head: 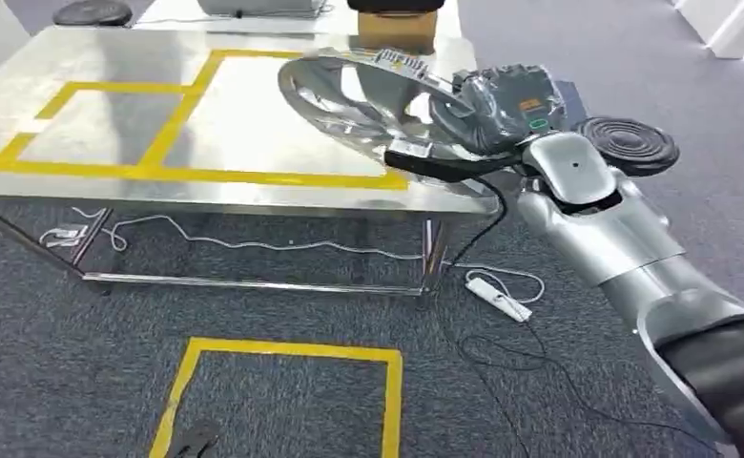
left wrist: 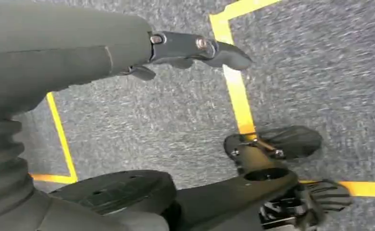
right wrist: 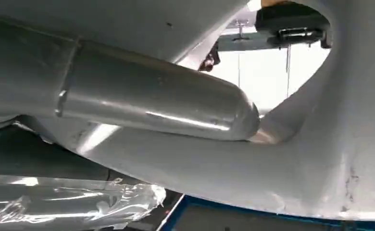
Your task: Take the parts from the cabinet and place them on the table.
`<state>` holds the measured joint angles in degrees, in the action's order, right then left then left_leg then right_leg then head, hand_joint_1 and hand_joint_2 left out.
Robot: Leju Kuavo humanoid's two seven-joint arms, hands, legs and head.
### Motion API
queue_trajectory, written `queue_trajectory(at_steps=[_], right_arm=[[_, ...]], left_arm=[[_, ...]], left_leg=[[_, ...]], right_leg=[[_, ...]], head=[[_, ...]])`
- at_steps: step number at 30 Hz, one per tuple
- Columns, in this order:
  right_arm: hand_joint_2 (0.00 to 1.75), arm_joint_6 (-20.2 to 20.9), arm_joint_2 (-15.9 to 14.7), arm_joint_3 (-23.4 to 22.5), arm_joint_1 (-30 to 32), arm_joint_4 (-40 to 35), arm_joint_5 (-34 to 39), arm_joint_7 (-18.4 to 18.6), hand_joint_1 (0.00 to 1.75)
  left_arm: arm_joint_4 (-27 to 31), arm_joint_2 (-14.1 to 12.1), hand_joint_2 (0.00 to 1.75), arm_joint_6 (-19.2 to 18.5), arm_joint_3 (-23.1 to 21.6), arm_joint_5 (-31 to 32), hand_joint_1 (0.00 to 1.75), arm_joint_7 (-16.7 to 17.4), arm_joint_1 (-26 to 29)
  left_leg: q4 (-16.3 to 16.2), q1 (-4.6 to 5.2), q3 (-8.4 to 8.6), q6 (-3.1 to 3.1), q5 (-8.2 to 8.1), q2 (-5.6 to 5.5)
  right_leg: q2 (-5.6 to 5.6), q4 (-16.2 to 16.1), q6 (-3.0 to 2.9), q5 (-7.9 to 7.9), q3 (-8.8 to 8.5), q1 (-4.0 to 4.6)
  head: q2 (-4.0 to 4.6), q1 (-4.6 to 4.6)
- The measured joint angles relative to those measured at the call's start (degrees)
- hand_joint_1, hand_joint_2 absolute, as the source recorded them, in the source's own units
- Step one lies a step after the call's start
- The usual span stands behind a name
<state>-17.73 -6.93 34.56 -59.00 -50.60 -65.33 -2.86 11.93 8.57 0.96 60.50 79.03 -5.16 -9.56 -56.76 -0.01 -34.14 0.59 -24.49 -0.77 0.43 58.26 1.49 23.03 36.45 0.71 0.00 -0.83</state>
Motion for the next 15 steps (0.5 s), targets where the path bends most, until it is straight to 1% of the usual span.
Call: queue_trajectory(at_steps=[1,2,3,4,5,6,7,8,9,10,11,12,13,14,15], right_arm=[[0.00,0.0,0.1,0.0,-0.2,0.0,0.0,0.0,1.75],[0.00,0.0,0.1,0.0,-0.4,0.1,0.0,0.0,1.75],[0.00,0.0,0.1,0.0,-0.5,0.1,0.0,0.0,1.75],[0.00,0.0,0.1,-0.1,-0.7,0.1,0.0,0.0,1.75],[0.00,-0.1,0.2,-0.1,-0.8,0.2,0.0,0.0,1.75],[0.00,-0.1,0.3,0.0,-0.9,0.4,0.0,0.0,1.75],[0.00,-0.1,0.4,0.0,-0.8,0.5,0.0,0.0,1.75],[0.00,-0.1,0.4,0.0,-0.7,0.7,0.0,0.0,1.75],[0.00,-0.1,0.4,0.0,-0.5,0.9,0.0,0.0,1.75],[0.00,-0.1,0.4,0.0,-0.3,1.0,0.0,-0.1,1.75],[0.00,-0.1,0.5,0.0,-0.2,1.0,0.0,-0.2,1.75],[0.00,-0.1,0.5,0.0,-0.3,1.0,0.0,-0.2,1.75],[0.00,-0.2,0.6,0.0,-0.5,1.1,0.0,-0.2,1.75],[0.00,-0.2,0.6,0.0,-0.9,1.1,0.0,-0.2,1.75],[0.00,-0.4,0.7,0.0,-1.2,1.2,0.0,-0.2,1.75]], left_arm=[[0.0,0.1,1.75,0.0,0.0,0.0,0.00,0.0,-0.1],[0.0,0.1,1.75,0.0,0.0,0.0,0.00,0.0,-0.2],[0.0,0.0,1.75,0.0,0.0,0.0,0.00,0.0,-0.3],[0.0,0.0,1.75,0.0,0.0,0.0,0.00,0.0,-0.3],[0.0,0.1,1.75,0.0,0.0,0.0,0.00,0.0,-0.4],[0.0,0.1,1.75,0.0,0.0,0.0,0.00,0.0,-0.3],[0.0,0.1,1.75,0.0,0.0,0.0,0.00,0.0,-0.3],[0.0,0.1,1.75,0.0,0.0,0.0,0.00,0.0,-0.2],[0.0,0.1,1.75,0.0,0.0,0.0,0.00,0.0,-0.1],[0.0,0.1,1.75,0.0,0.0,0.0,0.00,0.0,-0.1],[0.0,0.0,1.75,0.0,0.0,0.0,0.00,0.0,-0.1],[0.0,-0.1,1.75,0.0,0.0,0.0,0.00,0.0,-0.1],[0.0,0.1,1.75,0.0,0.0,0.0,0.00,0.0,0.0],[0.0,0.1,1.75,0.0,0.0,0.0,0.00,0.0,0.0],[0.0,0.1,1.75,0.0,0.0,0.0,0.00,0.0,-0.2]], left_leg=[[0.2,-0.02,0.02,0.11,-0.01,0.05],[0.3,-0.02,0.12,0.39,-0.12,0.07],[0.1,-0.08,-0.05,0.81,-0.64,0.07],[-1.4,0.07,-0.67,1.22,-1.33,0.16],[-4.9,-0.03,-2.46,1.65,-2.92,0.20],[-9.5,-0.27,-4.98,1.99,-4.68,0.27],[-14.5,-0.50,-7.97,2.31,-6.22,0.36],[-17.4,-0.62,-9.99,2.44,-6.57,0.43],[-17.6,-0.72,-10.80,2.50,-5.31,0.46],[-15.4,-0.78,-10.34,2.51,-2.63,0.47],[-11.3,-0.83,-8.94,2.48,0.63,0.47],[-6.0,-0.93,-6.87,2.52,4.02,0.50],[-1.8,-1.12,-5.46,2.70,5.88,0.70],[-0.2,-1.03,-4.19,2.37,4.45,0.49],[-0.5,-1.08,-4.22,1.44,3.73,0.53]], right_leg=[[0.09,0.2,-0.11,0.08,0.15,0.02],[0.11,0.0,-0.37,0.21,0.10,0.04],[0.03,-0.5,-0.52,0.18,-0.52,-0.61],[0.04,-0.6,-0.81,0.36,-0.83,-0.63],[-0.05,-0.6,-1.06,0.52,-0.97,-0.76],[-0.02,-0.6,-1.23,0.68,-1.16,-0.81],[0.02,-0.6,-1.31,0.90,-1.36,-0.86],[0.07,-0.6,-1.24,1.15,-1.63,-0.91],[0.16,-0.6,-1.10,1.46,-2.04,-1.04],[0.22,-0.6,-0.96,1.81,-2.50,-1.19],[0.25,-0.6,-0.72,2.17,-2.97,-1.38],[0.28,-0.5,-0.40,2.63,-3.49,-1.61],[0.31,-0.4,0.04,3.03,-3.68,-1.44],[0.59,0.2,0.45,3.57,-3.44,-1.02],[0.68,0.0,0.62,3.60,-3.32,-0.94]], head=[[0.00,0.07],[0.02,0.04],[0.00,-0.04],[0.00,0.02],[0.00,0.13],[0.00,0.11],[0.00,0.07],[0.00,0.11],[0.00,0.07],[0.00,0.09],[0.00,0.07],[0.00,0.09],[0.02,0.15],[0.02,0.44],[0.00,0.33]])
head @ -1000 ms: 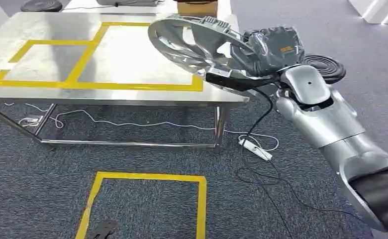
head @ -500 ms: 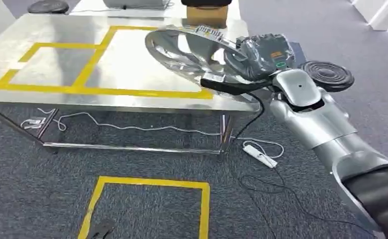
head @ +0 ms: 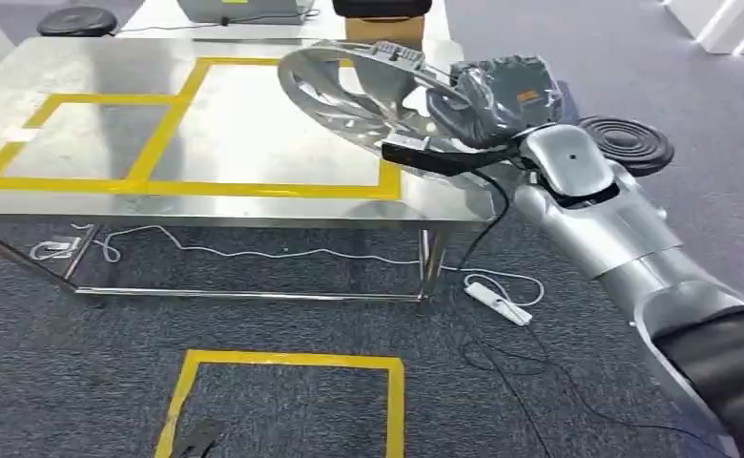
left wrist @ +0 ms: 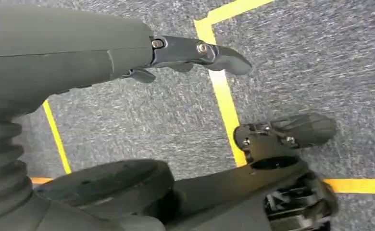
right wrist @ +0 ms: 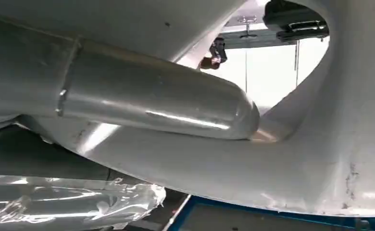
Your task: Take the parts from the cabinet and place them on the table.
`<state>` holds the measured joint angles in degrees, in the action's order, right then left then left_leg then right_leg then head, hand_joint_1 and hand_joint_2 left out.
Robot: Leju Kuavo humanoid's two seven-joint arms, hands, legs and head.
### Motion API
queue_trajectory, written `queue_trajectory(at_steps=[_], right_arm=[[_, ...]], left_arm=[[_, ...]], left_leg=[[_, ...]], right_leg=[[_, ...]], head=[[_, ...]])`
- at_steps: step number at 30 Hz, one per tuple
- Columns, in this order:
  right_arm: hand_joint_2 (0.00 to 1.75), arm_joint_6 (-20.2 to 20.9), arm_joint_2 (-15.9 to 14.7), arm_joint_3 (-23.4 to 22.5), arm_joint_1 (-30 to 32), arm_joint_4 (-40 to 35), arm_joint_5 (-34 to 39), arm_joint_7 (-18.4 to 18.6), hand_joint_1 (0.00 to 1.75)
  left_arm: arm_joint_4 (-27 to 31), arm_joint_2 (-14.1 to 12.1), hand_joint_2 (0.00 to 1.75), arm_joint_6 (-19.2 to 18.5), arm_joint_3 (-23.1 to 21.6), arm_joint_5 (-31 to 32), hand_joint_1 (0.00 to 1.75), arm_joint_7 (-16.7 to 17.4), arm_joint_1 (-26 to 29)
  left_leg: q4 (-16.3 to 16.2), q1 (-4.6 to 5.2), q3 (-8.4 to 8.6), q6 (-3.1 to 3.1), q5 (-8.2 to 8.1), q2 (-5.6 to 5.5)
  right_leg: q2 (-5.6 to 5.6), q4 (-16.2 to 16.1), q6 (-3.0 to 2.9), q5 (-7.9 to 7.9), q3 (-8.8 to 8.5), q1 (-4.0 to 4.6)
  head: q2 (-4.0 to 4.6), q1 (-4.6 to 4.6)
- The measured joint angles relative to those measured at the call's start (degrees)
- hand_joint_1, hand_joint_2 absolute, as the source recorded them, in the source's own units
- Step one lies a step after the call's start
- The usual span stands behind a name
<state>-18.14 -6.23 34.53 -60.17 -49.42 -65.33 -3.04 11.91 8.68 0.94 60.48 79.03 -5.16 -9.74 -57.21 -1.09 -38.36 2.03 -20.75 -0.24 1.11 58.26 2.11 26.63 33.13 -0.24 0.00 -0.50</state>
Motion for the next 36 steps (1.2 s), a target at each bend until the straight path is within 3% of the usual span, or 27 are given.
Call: queue_trajectory(at_steps=[3,4,5,7,8,9,10,12,13,15,17,19,20,22,23,24,25,26,28,29,30,34,35,36], right_arm=[[0.00,0.0,0.0,0.0,-0.2,0.2,0.0,-0.1,1.75],[0.00,0.0,0.0,0.0,-0.2,0.2,0.0,-0.1,1.75],[0.00,0.0,0.1,0.0,-0.2,0.3,0.0,-0.1,1.75],[0.00,0.0,0.2,0.1,0.4,0.5,-0.1,-0.1,1.75],[0.00,0.0,0.2,0.1,0.9,0.6,-0.1,-0.1,1.75],[0.00,0.0,0.2,0.1,1.4,0.8,-0.1,-0.1,1.75],[0.00,0.0,0.2,0.1,1.7,0.9,-0.2,-0.1,1.75],[0.00,0.0,0.2,0.0,1.5,0.9,-0.2,-0.1,1.75],[0.00,-0.1,0.2,0.0,1.2,0.8,-0.2,-0.1,1.75],[0.00,-0.5,0.5,0.1,0.3,0.8,-0.2,0.0,1.75],[0.00,-0.5,0.9,0.0,0.0,0.7,-0.3,0.0,1.75],[0.00,-0.6,1.1,0.1,0.1,0.6,-0.6,0.0,1.75],[0.00,-0.6,1.2,0.1,0.0,0.6,-0.7,0.1,1.75],[0.00,-0.6,1.7,0.2,0.1,0.6,-0.8,0.4,1.75],[0.00,-0.6,1.8,0.3,0.2,0.6,-0.9,0.5,1.75],[0.00,-0.5,1.8,0.5,0.5,0.5,-0.9,0.5,1.75],[0.00,-0.5,1.9,0.6,0.7,0.5,-0.9,0.5,1.75],[0.00,-0.4,2.0,0.6,0.9,0.3,-1.0,0.6,1.75],[0.00,-0.4,2.2,0.7,1.0,-0.1,-1.0,0.7,1.75],[0.00,-0.3,2.3,0.7,0.8,-0.2,-1.0,0.8,1.75],[0.00,-0.1,2.3,0.8,0.5,-0.3,-1.0,0.9,1.75],[0.00,0.3,2.3,0.9,0.3,-1.0,-1.0,0.9,1.75],[0.00,0.3,2.3,0.9,0.2,-1.2,-1.0,0.9,1.75],[0.00,0.4,2.3,0.9,0.2,-1.2,-1.0,0.9,1.75]], left_arm=[[0.0,-0.1,1.75,0.0,0.0,0.0,0.00,0.0,0.0],[0.0,0.0,1.75,0.0,0.0,0.0,0.00,0.0,0.0],[0.0,0.0,1.75,0.0,0.0,0.0,0.00,0.0,0.0],[0.0,0.0,1.75,0.0,0.0,0.0,0.00,0.0,0.1],[0.0,0.0,1.75,0.0,0.0,0.0,0.00,0.0,0.3],[0.0,0.0,1.75,0.0,0.0,-0.1,0.00,0.0,0.5],[0.0,-0.1,1.75,0.0,0.0,-0.1,0.00,0.0,0.6],[0.0,0.0,1.75,0.0,0.0,-0.1,0.00,0.0,0.5],[0.0,0.0,1.75,0.0,0.0,-0.2,0.00,0.0,0.5],[0.0,-0.1,1.75,0.0,0.0,-0.2,0.00,0.0,0.3],[0.0,0.0,1.75,-0.1,0.0,-0.2,0.00,0.0,0.2],[0.0,-0.1,1.75,0.0,0.0,-0.3,0.00,0.0,0.1],[0.0,-0.1,1.75,0.0,0.0,-0.3,0.00,0.0,0.1],[0.0,-0.1,1.75,0.0,0.0,-0.3,0.00,-0.1,0.0],[0.0,-0.1,1.75,0.0,0.0,-0.4,0.00,-0.1,0.1],[0.0,-0.1,1.75,0.0,0.0,-0.4,0.00,-0.1,0.2],[0.0,-0.1,1.75,0.0,0.0,-0.4,0.00,-0.1,0.2],[0.0,-0.2,1.75,0.0,0.0,-0.5,0.00,-0.1,0.2],[0.0,-0.2,1.75,0.1,0.1,-0.5,0.00,-0.1,0.2],[0.0,-0.2,1.75,0.1,0.1,-0.5,0.00,-0.1,0.3],[0.0,-0.1,1.75,0.1,0.1,-0.5,0.00,-0.1,0.1],[0.0,-0.2,1.75,0.1,0.1,-0.5,0.00,-0.1,0.1],[0.0,-0.2,1.75,0.2,0.1,-0.5,0.00,-0.2,0.1],[0.0,-0.2,1.75,0.2,0.1,-0.5,0.00,-0.2,0.1]], left_leg=[[0.1,-0.03,0.14,-1.22,-0.67,-0.13],[0.2,0.00,0.32,-1.56,-0.85,-0.23],[0.2,0.03,0.48,-1.88,-1.06,-0.28],[0.2,0.21,0.97,-2.32,-1.51,-0.30],[0.2,0.27,1.39,-2.40,-1.83,-0.37],[0.2,0.34,1.98,-2.38,-2.20,-0.50],[0.2,0.38,2.59,-2.38,-2.62,-0.62],[0.2,0.41,3.87,-2.13,-3.37,-0.78],[0.2,0.40,4.41,-1.91,-3.78,-0.79],[0.1,0.70,4.44,-1.25,-4.18,-0.75],[0.5,0.53,4.65,-0.72,-4.23,-0.56],[0.0,0.53,4.80,-0.03,-4.88,-0.47],[-2.2,0.62,3.68,0.20,-6.05,-0.43],[-11.7,0.46,-1.75,0.70,-9.79,-0.38],[-15.9,0.47,-4.47,0.86,-10.76,-0.38],[-17.3,0.47,-5.98,0.91,-10.30,-0.37],[-16.4,0.45,-6.12,0.90,-8.44,-0.36],[-13.2,0.44,-5.13,0.82,-5.41,-0.36],[-3.2,0.32,-1.35,0.97,1.11,-0.14],[-1.2,0.37,-0.09,1.19,1.09,-0.08],[0.5,0.29,0.49,0.16,-0.32,-0.19],[0.2,0.24,0.59,-1.52,-0.99,-0.32],[0.2,0.26,0.78,-1.81,-1.18,-0.42],[0.2,0.28,0.98,-2.07,-1.36,-0.42]], right_leg=[[-0.29,-0.4,0.83,0.67,-0.53,-0.25],[-0.56,0.9,0.85,1.56,0.12,-0.26],[-0.52,4.4,0.60,3.40,1.78,-0.11],[-0.49,14.5,0.13,7.30,6.87,0.16],[-0.48,18.3,-0.01,8.21,9.06,0.26],[-0.46,19.4,-0.06,7.28,10.31,0.31],[-0.48,17.8,-0.05,4.78,10.13,0.31],[-0.56,7.8,-0.10,-2.40,6.94,0.29],[-0.70,2.8,-0.27,-5.28,5.22,0.30],[-0.78,0.0,-0.41,-3.84,3.42,0.64],[-0.59,0.3,-0.76,-3.57,3.61,0.81],[-0.55,-0.5,-1.22,-3.60,2.64,0.30],[-0.62,-0.5,-1.59,-3.39,2.37,0.18],[-0.58,-0.5,-2.01,-2.99,1.97,0.16],[-0.55,-0.5,-2.00,-2.70,1.74,0.16],[-0.51,-0.5,-1.94,-2.40,1.39,0.16],[-0.46,-0.5,-1.86,-2.05,0.93,0.13],[-0.45,-0.5,-1.75,-1.64,0.41,0.06],[-0.41,-0.4,-1.22,-0.71,-0.67,-0.15],[-0.32,-0.1,-0.79,-0.21,-0.64,0.36],[-0.11,0.2,-0.62,0.12,-0.41,0.43],[-0.37,0.1,0.17,1.11,-0.56,0.32],[-0.56,2.2,0.24,2.29,0.34,0.31],[-0.51,6.5,0.18,4.20,2.52,0.36]], head=[[0.02,-0.18],[0.00,-0.33],[0.00,-0.49],[0.00,-0.46],[0.00,-0.46],[0.02,-0.46],[0.00,-0.44],[0.00,-0.46],[0.00,-0.53],[0.00,-0.42],[0.00,-0.27],[0.00,-0.29],[0.00,-0.07],[0.00,0.00],[0.00,0.02],[0.02,0.04],[0.00,0.00],[0.00,0.02],[0.02,0.02],[0.00,0.13],[0.00,0.26],[0.00,0.04],[0.00,-0.40],[0.00,-0.53]])
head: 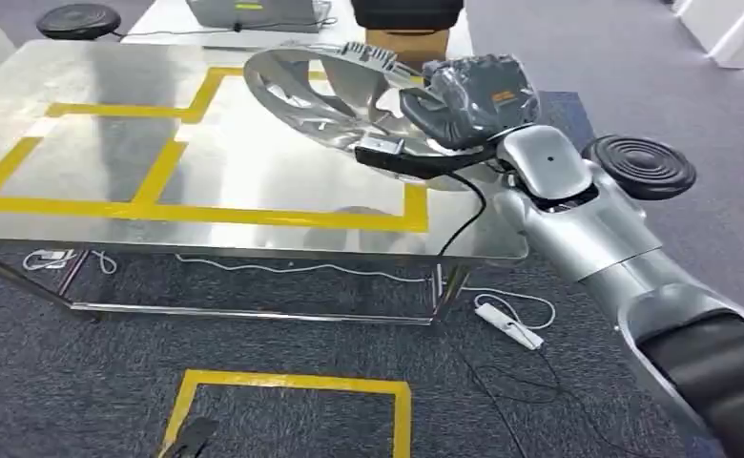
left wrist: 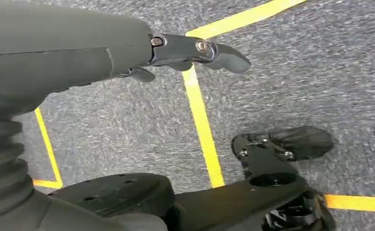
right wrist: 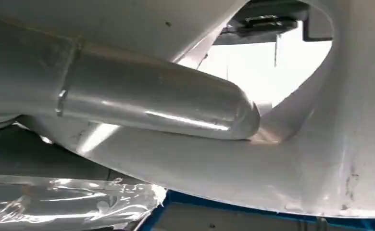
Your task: Take the parts from the cabinet and place them on the table.
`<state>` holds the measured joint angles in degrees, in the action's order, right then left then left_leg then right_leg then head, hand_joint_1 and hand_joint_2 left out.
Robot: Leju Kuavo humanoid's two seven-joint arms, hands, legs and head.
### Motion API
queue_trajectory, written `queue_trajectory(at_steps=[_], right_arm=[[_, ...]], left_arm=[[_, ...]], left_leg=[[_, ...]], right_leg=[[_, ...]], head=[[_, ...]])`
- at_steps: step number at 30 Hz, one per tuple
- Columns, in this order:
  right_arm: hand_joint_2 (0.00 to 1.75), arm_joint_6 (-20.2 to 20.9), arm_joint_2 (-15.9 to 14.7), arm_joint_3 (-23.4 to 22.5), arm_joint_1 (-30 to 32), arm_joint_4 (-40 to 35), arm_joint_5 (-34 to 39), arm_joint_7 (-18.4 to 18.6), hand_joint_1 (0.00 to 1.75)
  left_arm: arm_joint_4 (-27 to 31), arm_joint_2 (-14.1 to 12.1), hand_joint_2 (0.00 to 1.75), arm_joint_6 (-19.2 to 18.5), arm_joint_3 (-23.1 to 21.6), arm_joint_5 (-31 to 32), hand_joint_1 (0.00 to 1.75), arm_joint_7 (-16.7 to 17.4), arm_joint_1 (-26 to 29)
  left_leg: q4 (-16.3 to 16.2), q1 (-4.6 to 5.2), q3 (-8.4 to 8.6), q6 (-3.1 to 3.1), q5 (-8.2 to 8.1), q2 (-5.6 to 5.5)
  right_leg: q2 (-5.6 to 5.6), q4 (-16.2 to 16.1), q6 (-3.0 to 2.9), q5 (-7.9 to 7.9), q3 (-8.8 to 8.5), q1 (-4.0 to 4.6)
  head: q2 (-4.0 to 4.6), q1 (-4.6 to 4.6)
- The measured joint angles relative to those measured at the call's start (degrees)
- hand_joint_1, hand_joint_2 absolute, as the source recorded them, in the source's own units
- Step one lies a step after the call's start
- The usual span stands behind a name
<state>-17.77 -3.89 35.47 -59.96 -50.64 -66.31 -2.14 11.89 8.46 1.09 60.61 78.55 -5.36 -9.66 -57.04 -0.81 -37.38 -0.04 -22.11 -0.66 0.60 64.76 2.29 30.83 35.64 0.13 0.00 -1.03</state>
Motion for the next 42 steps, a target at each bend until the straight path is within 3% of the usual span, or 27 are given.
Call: queue_trajectory(at_steps=[2,3,4,5,7,8,9,12,14,15,17,18,19,20,22,23,24,25,28,29,30,33,34,35,38,40,42], right_arm=[[0.00,0.1,0.2,0.2,0.4,0.0,0.0,0.0,1.75],[0.00,0.1,0.1,0.4,0.9,0.0,0.0,0.0,1.75],[0.00,0.2,0.1,0.5,1.2,0.0,0.0,0.0,1.75],[0.00,0.3,0.2,0.5,1.4,0.0,0.0,0.0,1.75],[0.00,0.3,0.2,0.5,1.2,0.0,0.0,0.0,1.75],[0.00,0.3,0.2,0.5,0.9,0.0,0.0,0.0,1.75],[0.00,0.3,0.2,0.5,0.4,0.0,0.0,0.0,1.75],[0.00,0.3,0.6,0.5,-0.2,-0.1,0.0,0.1,1.75],[0.00,0.3,0.7,0.5,-0.3,-0.3,0.0,0.1,1.75],[0.00,0.3,0.7,0.5,-0.5,-0.3,0.0,0.1,1.75],[0.00,0.3,0.9,0.5,-0.6,-0.3,0.0,0.2,1.75],[0.00,0.3,0.9,0.5,-0.6,-0.3,0.0,0.2,1.75],[0.00,0.3,0.9,0.5,-0.4,-0.3,0.0,0.1,1.75],[0.00,0.3,0.9,0.5,-0.2,-0.3,0.0,0.1,1.75],[0.00,0.3,0.9,0.5,-0.1,-0.3,0.0,0.1,1.75],[0.00,0.3,0.9,0.5,-0.2,-0.3,0.0,0.2,1.75],[0.00,0.3,0.9,0.5,-0.4,-0.3,0.0,0.2,1.75],[0.00,0.3,0.9,0.5,-0.5,-0.3,0.0,0.2,1.75],[0.00,0.3,0.9,0.5,-0.5,-0.4,0.0,0.1,1.75],[0.00,0.2,0.9,0.5,-0.5,-0.4,0.0,0.1,1.75],[0.00,0.2,0.9,0.5,-0.5,-0.4,0.1,0.1,1.75],[0.00,0.1,0.9,0.5,0.2,-0.3,0.2,0.1,1.75],[0.00,0.1,0.9,0.5,0.8,-0.3,0.4,0.1,1.75],[0.00,0.1,0.9,0.5,1.2,-0.3,0.4,0.0,1.75],[0.00,-0.1,0.9,0.4,1.3,-0.3,0.7,-0.3,1.75],[0.00,-1.0,1.0,0.4,0.9,0.2,1.4,-1.1,1.75],[0.00,-1.1,1.4,0.3,1.0,1.0,1.9,-1.6,1.75]], left_arm=[[0.0,0.0,1.75,0.0,0.0,0.0,0.00,0.0,0.0],[0.0,0.0,1.75,0.0,0.0,0.0,0.00,0.0,0.1],[0.0,-0.1,1.75,0.0,0.0,0.0,0.00,0.0,0.1],[0.0,-0.1,1.75,0.0,0.0,0.0,0.00,0.0,0.1],[0.0,-0.2,1.75,0.0,0.0,0.0,0.00,0.0,0.1],[0.0,-0.1,1.75,0.0,0.0,0.1,0.00,0.0,0.1],[0.0,-0.2,1.75,0.0,0.0,0.1,0.00,0.0,-0.1],[0.0,-0.2,1.75,0.0,0.0,0.1,0.00,0.0,-0.2],[0.0,-0.3,1.75,0.0,0.0,0.2,0.00,-0.1,-0.4],[0.0,-0.3,1.75,0.0,0.0,0.2,0.00,-0.1,-0.5],[0.0,-0.3,1.75,0.0,0.0,0.2,0.00,-0.1,-0.5],[0.0,-0.3,1.75,0.0,0.0,0.2,0.00,-0.1,-0.4],[0.0,-0.3,1.75,0.0,0.0,0.2,0.00,-0.1,-0.3],[0.0,-0.3,1.75,0.0,0.0,0.2,0.00,-0.1,-0.3],[0.0,-0.5,1.75,0.0,0.0,0.2,0.00,-0.1,-0.4],[0.0,-0.5,1.75,0.0,0.0,0.2,0.00,-0.1,-0.3],[0.0,-0.3,1.75,0.0,0.0,0.2,0.00,-0.1,-0.3],[0.0,-0.3,1.75,0.0,0.0,0.2,0.00,-0.1,-0.4],[0.0,-0.4,1.75,0.0,0.0,0.2,0.00,-0.1,-0.4],[0.0,-0.4,1.75,0.0,0.0,0.2,0.00,-0.1,-0.4],[0.0,-0.4,1.75,0.0,0.0,0.2,0.00,-0.1,-0.4],[0.0,-0.4,1.75,0.0,0.0,0.2,0.00,-0.1,-0.2],[0.0,-0.4,1.75,0.0,0.0,0.1,0.00,-0.1,-0.1],[0.0,-0.5,1.75,0.0,0.1,0.0,0.00,-0.1,0.0],[0.0,-0.4,1.75,-0.1,0.1,0.0,0.00,-0.3,0.1],[0.0,-0.4,1.75,-0.3,0.1,0.0,0.00,-0.4,-0.2],[0.0,-0.4,1.75,-0.5,0.1,0.1,0.00,-0.7,-0.3]], left_leg=[[0.0,0.11,0.50,-0.36,-0.53,0.00],[0.0,0.13,0.94,-0.38,-0.83,-0.04],[0.0,0.13,1.51,-0.39,-1.24,-0.16],[0.0,0.13,2.12,-0.30,-1.65,-0.33],[0.0,0.13,3.48,-0.02,-2.43,-0.44],[0.2,0.13,3.88,0.26,-2.86,-0.45],[-0.1,0.43,3.98,0.71,-3.17,-0.47],[0.4,0.22,4.18,1.53,-3.33,-0.15],[-0.8,0.32,4.02,2.11,-4.26,-0.04],[-4.1,0.30,2.25,2.35,-5.85,-0.03],[-13.6,0.18,-3.41,2.79,-9.38,0.00],[-17.0,0.19,-5.85,2.91,-9.97,0.00],[-17.4,0.17,-6.83,2.97,-8.87,0.01],[-15.6,0.15,-6.56,2.95,-6.51,0.02],[-6.2,0.10,-3.02,2.90,0.28,0.10],[-1.7,0.01,-1.34,3.09,2.54,0.40],[-0.3,0.09,-0.22,2.90,1.16,0.32],[-0.3,0.02,-0.30,1.80,0.63,0.26],[-0.3,0.05,-0.19,0.67,0.03,0.19],[-0.2,-0.01,0.09,0.23,-0.19,0.08],[-0.2,0.00,0.32,-0.08,-0.41,0.05],[-0.2,0.13,1.00,-0.54,-1.17,0.02],[-0.2,0.14,1.45,-0.52,-1.53,-0.06],[-0.2,0.13,2.06,-0.45,-1.92,-0.22],[-0.2,0.13,4.05,0.07,-3.18,-0.44],[-0.2,0.34,3.99,0.67,-3.46,-0.42],[-0.3,0.46,3.68,0.23,-3.23,-0.31]], right_leg=[[0.00,9.8,-0.14,3.30,5.41,0.00],[0.00,12.5,-0.17,3.35,7.42,0.01],[0.00,12.2,-0.17,1.71,7.96,0.01],[-0.03,9.2,-0.20,-1.22,7.25,0.00],[-0.06,-0.9,-0.51,-8.04,3.79,0.01],[-0.24,-4.9,-0.79,-9.80,2.56,0.15],[-0.19,-5.9,-0.95,-8.92,1.24,0.42],[0.05,-6.3,-1.43,-8.02,1.14,0.62],[0.05,-7.2,-1.95,-8.01,-0.01,-0.06],[0.01,-7.2,-2.21,-7.85,-0.19,-0.13],[0.03,-7.2,-2.44,-7.38,-0.47,-0.13],[0.05,-7.2,-2.39,-7.08,-0.69,-0.13],[0.09,-7.2,-2.30,-6.78,-1.03,-0.13],[0.12,-7.2,-2.17,-6.41,-1.49,-0.15],[0.13,-7.0,-1.79,-5.49,-2.59,-0.38],[0.15,-6.9,-1.38,-4.97,-2.84,-0.15],[0.35,-6.4,-1.08,-4.46,-2.67,0.23],[0.49,-6.5,-0.97,-4.41,-2.55,0.34],[0.27,-6.8,-0.34,-3.74,-3.08,0.17],[0.08,-5.8,-0.08,-3.09,-2.47,0.13],[0.00,-2.7,-0.02,-1.51,-1.01,0.16],[0.02,11.0,-0.07,3.04,6.72,0.17],[0.01,12.6,-0.07,2.43,8.29,0.16],[0.00,11.3,-0.11,0.13,8.28,0.16],[-0.08,-3.2,-0.61,-10.11,3.58,0.18],[-0.06,-5.7,-0.79,-9.49,1.94,0.49],[0.16,-6.7,-0.10,-8.95,1.72,0.32]], head=[[0.00,-0.02],[0.00,0.07],[0.00,0.00],[0.00,0.02],[0.00,0.00],[0.00,0.00],[0.00,0.02],[0.02,0.00],[0.02,0.15],[0.00,0.29],[0.00,0.22],[0.00,0.29],[0.00,0.24],[0.00,0.28],[0.00,0.24],[0.00,0.26],[0.00,0.70],[0.00,0.57],[0.00,0.37],[0.02,0.22],[0.00,-0.17],[0.02,-0.24],[0.00,-0.24],[0.00,-0.24],[0.00,-0.24],[0.00,0.00],[0.00,0.09]])
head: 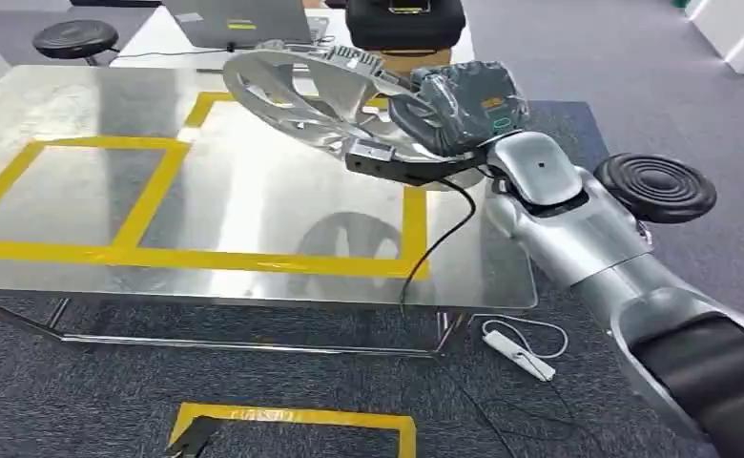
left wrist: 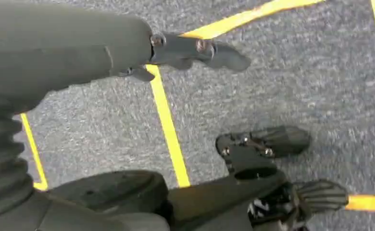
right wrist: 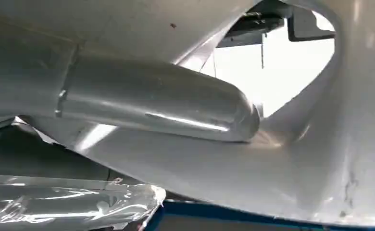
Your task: Take the parts from the cabinet and place them on the table.
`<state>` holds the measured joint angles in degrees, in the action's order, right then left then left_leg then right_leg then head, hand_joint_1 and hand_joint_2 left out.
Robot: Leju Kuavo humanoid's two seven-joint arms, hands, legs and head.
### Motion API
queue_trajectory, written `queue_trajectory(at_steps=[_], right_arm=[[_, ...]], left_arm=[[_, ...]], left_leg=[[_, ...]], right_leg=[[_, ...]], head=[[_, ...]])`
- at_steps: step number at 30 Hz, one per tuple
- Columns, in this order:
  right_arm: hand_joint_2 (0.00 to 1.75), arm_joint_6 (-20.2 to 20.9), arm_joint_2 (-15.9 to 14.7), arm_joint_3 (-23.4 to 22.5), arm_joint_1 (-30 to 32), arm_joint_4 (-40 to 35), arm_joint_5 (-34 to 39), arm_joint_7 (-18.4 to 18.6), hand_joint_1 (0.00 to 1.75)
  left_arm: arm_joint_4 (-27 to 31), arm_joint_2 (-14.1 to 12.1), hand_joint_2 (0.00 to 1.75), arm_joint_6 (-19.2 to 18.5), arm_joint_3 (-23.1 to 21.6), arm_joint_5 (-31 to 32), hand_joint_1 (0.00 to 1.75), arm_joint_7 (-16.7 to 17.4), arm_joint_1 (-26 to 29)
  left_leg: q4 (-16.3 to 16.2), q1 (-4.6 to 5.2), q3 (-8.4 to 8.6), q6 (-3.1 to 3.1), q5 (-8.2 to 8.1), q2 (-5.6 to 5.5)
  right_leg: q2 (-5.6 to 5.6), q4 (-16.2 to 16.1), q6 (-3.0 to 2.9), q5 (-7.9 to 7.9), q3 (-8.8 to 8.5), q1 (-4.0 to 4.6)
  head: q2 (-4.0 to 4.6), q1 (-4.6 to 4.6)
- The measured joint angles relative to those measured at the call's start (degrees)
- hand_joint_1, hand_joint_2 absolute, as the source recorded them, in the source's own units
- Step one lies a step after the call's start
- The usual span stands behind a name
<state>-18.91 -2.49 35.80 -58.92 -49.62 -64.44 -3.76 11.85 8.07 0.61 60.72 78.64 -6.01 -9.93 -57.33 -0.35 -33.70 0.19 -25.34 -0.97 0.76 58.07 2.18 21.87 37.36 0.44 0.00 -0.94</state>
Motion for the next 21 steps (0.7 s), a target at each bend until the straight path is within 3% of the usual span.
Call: queue_trajectory(at_steps=[4,11,18,21], right_arm=[[0.00,-0.1,0.4,0.0,0.0,3.7,0.5,-0.9,1.75],[0.00,-0.3,1.9,-2.5,-3.0,16.4,3.7,-5.3,1.75],[0.00,0.1,2.4,-3.8,-3.3,22.4,4.2,-6.3,1.75],[0.00,2.9,2.5,-4.3,-3.6,24.1,4.9,-7.1,1.75]], left_arm=[[0.0,0.0,1.75,-0.4,0.0,0.6,0.00,0.0,-0.2],[0.0,0.2,1.75,-1.3,-0.4,2.5,0.00,0.8,-0.9],[0.0,0.3,1.75,-1.5,-0.8,2.9,0.00,1.0,-1.2],[0.0,0.4,1.75,-1.7,-1.1,3.5,0.00,1.1,-1.2]], left_leg=[[0.8,-0.01,0.34,0.11,0.05,0.07],[1.2,-0.04,0.59,1.03,0.24,0.09],[1.2,0.01,1.06,1.09,0.18,0.15],[1.2,0.00,1.19,1.05,0.23,0.16]], right_leg=[[0.13,0.0,-0.36,0.22,0.11,0.07],[0.15,0.0,-0.89,0.22,-0.02,0.14],[0.18,-0.1,-1.06,0.09,-0.52,0.08],[0.18,-0.2,-1.07,0.04,-0.67,0.08]], head=[[0.00,0.00],[0.00,0.00],[0.00,-0.05],[0.00,-0.02]])
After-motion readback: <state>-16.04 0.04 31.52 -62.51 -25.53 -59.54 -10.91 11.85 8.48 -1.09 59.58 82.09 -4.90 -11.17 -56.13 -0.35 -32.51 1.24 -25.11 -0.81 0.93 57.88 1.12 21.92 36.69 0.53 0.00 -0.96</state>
